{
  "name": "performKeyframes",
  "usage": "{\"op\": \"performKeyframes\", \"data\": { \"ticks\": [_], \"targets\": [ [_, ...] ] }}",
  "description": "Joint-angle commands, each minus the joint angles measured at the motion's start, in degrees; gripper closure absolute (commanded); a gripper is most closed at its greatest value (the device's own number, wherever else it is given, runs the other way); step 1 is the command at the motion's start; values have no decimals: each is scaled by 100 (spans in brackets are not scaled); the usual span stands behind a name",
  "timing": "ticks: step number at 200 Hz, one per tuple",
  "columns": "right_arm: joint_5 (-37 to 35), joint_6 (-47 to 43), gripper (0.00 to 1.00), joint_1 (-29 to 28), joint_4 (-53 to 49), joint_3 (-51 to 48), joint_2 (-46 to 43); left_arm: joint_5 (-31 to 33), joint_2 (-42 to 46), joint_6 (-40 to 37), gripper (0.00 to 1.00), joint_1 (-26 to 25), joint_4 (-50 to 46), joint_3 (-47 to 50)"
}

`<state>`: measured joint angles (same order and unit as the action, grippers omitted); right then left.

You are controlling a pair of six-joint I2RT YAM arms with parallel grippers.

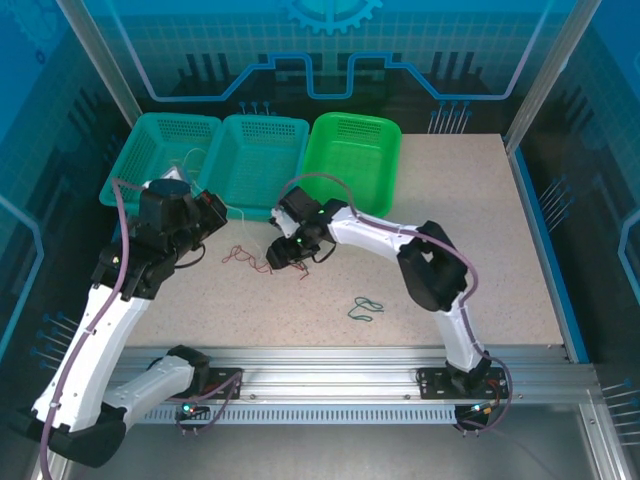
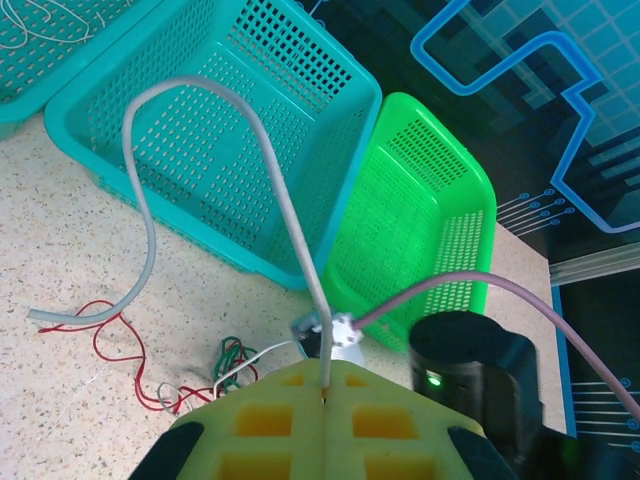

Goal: Untangle the cables

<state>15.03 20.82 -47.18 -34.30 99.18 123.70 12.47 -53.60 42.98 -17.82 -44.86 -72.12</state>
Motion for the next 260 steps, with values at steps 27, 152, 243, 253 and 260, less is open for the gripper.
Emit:
{"op": "performKeyframes", "data": {
  "ticks": [27,152,243,253,260],
  "targets": [
    [-926,-501,45,-44,-1027,956,798,118,170,-168,100,42,-206,92],
    [-867,41,90,908,-186,-1881,-708,425,386,-130,100,799,-461,-286],
    [-409,1016,94,3184,492,-4267,-2166,-157,-21,-18,100,2073,-272,-1295],
    [-422,1038,95,3184,379,-4182,-2115,-217,-123,-16,100,2149,-244,-1471],
    [-430,1091,95,3188,346,-4164,-2098,-248,-206,-23,100,2196,-234,-1620]
  ]
}}
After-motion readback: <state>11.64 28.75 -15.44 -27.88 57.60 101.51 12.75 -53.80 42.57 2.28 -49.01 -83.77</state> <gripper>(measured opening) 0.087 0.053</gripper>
